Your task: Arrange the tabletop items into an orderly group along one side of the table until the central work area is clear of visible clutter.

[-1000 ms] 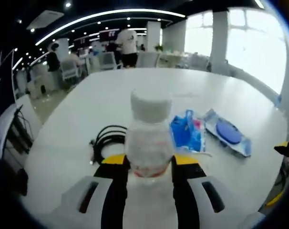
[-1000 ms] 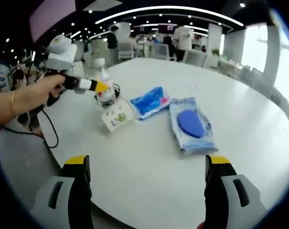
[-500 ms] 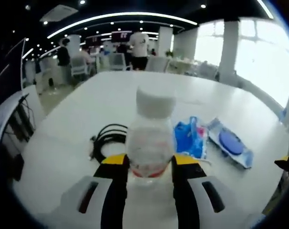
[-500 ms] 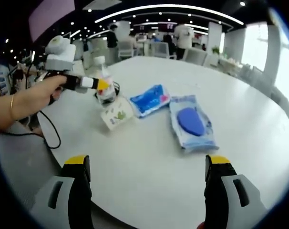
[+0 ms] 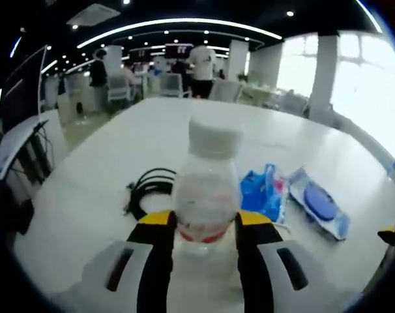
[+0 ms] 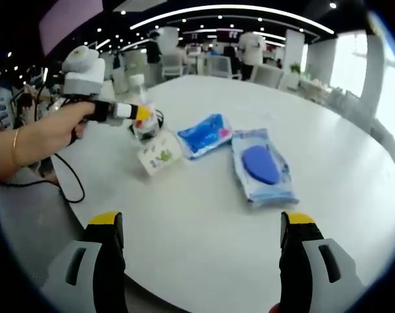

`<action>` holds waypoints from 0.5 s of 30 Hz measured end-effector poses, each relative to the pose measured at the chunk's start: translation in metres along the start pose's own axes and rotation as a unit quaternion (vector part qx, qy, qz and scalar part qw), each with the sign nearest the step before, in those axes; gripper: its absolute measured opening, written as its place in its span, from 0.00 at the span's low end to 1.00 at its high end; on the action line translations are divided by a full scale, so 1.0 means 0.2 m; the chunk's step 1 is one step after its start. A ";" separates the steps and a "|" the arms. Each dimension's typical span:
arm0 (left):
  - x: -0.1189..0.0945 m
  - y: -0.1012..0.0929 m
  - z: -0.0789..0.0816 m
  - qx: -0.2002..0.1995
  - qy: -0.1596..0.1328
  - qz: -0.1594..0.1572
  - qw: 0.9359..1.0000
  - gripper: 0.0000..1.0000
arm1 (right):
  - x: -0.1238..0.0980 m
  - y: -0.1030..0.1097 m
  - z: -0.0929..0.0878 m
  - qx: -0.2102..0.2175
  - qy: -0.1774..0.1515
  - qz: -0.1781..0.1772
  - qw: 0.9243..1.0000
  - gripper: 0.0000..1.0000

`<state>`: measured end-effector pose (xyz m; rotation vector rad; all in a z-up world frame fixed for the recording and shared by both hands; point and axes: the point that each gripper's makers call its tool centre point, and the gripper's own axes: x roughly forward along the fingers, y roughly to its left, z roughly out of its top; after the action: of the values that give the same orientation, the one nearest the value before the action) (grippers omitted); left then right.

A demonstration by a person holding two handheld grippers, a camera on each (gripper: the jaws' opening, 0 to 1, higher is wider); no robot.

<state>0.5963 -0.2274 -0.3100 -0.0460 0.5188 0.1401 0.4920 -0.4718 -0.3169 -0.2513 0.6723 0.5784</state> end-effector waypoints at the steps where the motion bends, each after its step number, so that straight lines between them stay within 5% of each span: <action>1: 0.00 0.00 0.00 0.005 0.000 0.001 1.000 0.44 | 0.00 0.00 0.00 0.001 0.000 0.000 1.000 0.99; 4: 0.00 0.02 -0.02 -0.031 0.001 -0.009 0.999 0.46 | 0.00 0.00 0.00 0.001 0.000 -0.001 1.000 0.99; 8: 0.01 0.02 -0.03 0.002 -0.009 -0.009 1.000 0.51 | 0.01 0.00 -0.01 -0.003 0.005 0.000 1.000 0.99; 15: 0.02 0.01 0.01 -0.016 -0.053 -0.021 0.998 0.56 | 0.01 0.00 -0.01 0.001 0.006 0.000 1.000 0.99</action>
<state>0.6008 -0.2245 -0.3105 -0.0800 0.4102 0.1084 0.4912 -0.4718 -0.3194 -0.2525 0.6836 0.5765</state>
